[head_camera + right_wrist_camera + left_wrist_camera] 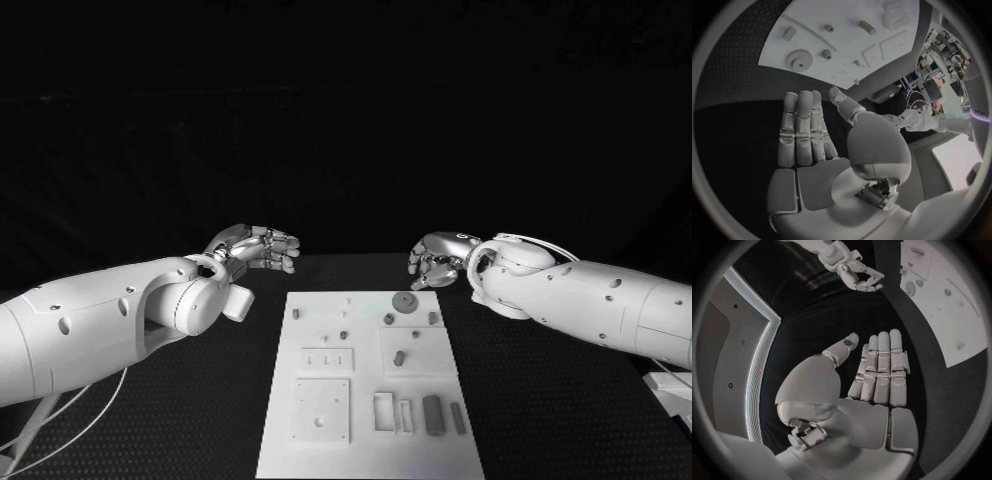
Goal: Assemble the parts on the task board
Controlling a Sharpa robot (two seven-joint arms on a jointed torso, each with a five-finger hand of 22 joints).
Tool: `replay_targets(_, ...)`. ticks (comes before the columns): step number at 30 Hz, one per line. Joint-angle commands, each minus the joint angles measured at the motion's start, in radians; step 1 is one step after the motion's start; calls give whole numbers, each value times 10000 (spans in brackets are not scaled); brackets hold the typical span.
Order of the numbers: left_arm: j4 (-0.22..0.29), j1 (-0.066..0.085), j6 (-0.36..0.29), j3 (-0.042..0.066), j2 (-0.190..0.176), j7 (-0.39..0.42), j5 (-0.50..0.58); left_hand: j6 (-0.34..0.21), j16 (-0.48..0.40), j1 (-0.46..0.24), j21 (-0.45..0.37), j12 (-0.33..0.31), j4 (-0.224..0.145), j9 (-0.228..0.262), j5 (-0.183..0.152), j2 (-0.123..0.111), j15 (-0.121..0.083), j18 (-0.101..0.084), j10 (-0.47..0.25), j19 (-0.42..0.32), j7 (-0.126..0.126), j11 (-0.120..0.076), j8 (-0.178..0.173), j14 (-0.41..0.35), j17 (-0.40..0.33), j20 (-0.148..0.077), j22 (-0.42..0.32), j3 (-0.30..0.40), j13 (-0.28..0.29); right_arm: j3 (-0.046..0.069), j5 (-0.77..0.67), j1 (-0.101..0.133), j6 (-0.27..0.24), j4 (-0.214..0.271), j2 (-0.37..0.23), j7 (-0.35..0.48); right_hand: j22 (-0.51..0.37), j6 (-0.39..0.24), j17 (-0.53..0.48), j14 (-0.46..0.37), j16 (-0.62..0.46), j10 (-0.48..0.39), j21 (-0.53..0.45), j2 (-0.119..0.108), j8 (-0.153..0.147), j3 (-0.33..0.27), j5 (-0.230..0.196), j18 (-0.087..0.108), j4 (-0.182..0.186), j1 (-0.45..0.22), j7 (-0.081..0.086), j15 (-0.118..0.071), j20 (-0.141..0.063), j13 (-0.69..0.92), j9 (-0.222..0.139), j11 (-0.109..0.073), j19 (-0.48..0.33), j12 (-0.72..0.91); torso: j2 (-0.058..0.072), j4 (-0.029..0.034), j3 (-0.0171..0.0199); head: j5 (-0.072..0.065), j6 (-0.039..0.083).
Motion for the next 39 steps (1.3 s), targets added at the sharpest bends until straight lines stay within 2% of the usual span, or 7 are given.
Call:
replay_targets(1,243,12,98,10,-81,194,-127,52,-62,-31,-5,-47,9,-18,-17,-54,-18,-57,53,10,37,-3,-38,63,20,-49,17,-67,0,4,-1224,-51,-241,234,-9,-342,301,8,752,282,1205,355,725,-192,-84,-233,57,62,1,20,-146,-175,-197,905,-30,-148,310,810,308,94,43,-52,-38)
replay_targets(3,302,12,92,10,-96,199,-141,50,-68,-36,-8,-54,7,-23,-18,-62,-19,-60,53,9,38,-2,-44,63,29,-53,18,-70,-1,5,-1380,-81,-260,299,-6,-381,319,8,1397,165,2203,213,1434,-229,-164,-359,31,61,4,72,-221,-289,-366,1845,-58,-204,428,1644,370,115,49,-62,-20)
replay_targets(4,334,12,91,11,-105,196,-141,47,-71,-39,-9,-59,6,-26,-17,-65,-19,-62,53,9,40,-1,-47,64,34,-55,20,-71,-2,5,-1439,-98,-276,328,0,-408,145,28,2122,-69,3399,-496,2418,-99,-265,-387,-20,57,74,95,-294,-273,-544,3373,-87,-273,423,2924,416,134,54,-64,-7)
replay_targets(8,460,12,130,17,-143,160,-142,37,-90,-65,-14,-82,15,-44,-17,-68,-20,-73,55,12,48,4,-67,67,63,-64,26,-78,-4,5,-1674,-158,-346,507,5,-497,266,70,2107,-479,3812,-1737,3462,-133,-401,-38,11,53,98,-41,-188,-198,-565,5303,-93,-202,-233,4114,579,200,57,-109,-10)
replay_targets(9,490,13,145,21,-149,159,-142,33,-96,-72,-16,-89,18,-49,-18,-68,-20,-76,55,12,51,5,-73,67,71,-67,27,-79,-4,5,-1744,-180,-341,544,9,-549,268,72,2088,-512,3855,-1809,3577,-246,-417,-21,34,60,45,-61,-153,-248,-567,5476,-91,-161,-318,4194,614,216,55,-205,24)
replay_targets(25,881,88,155,56,-367,141,-143,7,-140,-114,-29,-134,30,-83,-19,-69,-23,-96,65,15,70,10,-111,73,133,-86,40,-85,-5,6,-2358,-486,-376,376,241,-732,234,339,2118,-597,4922,-1815,4559,-245,-432,261,35,62,19,-188,-207,-299,-596,6795,63,-213,-715,4530,1028,330,97,-208,74)
replay_targets(39,1018,155,167,67,-448,113,-152,3,-169,-152,-38,-163,49,-101,-20,-78,-25,-109,73,19,77,14,-128,81,174,-95,49,-93,-5,7,-2625,-547,-416,254,364,-793,224,534,2059,-573,5186,-1780,4804,-117,-389,333,35,62,15,-187,-270,-352,-667,7149,125,-273,-692,4625,1187,386,108,-211,81)
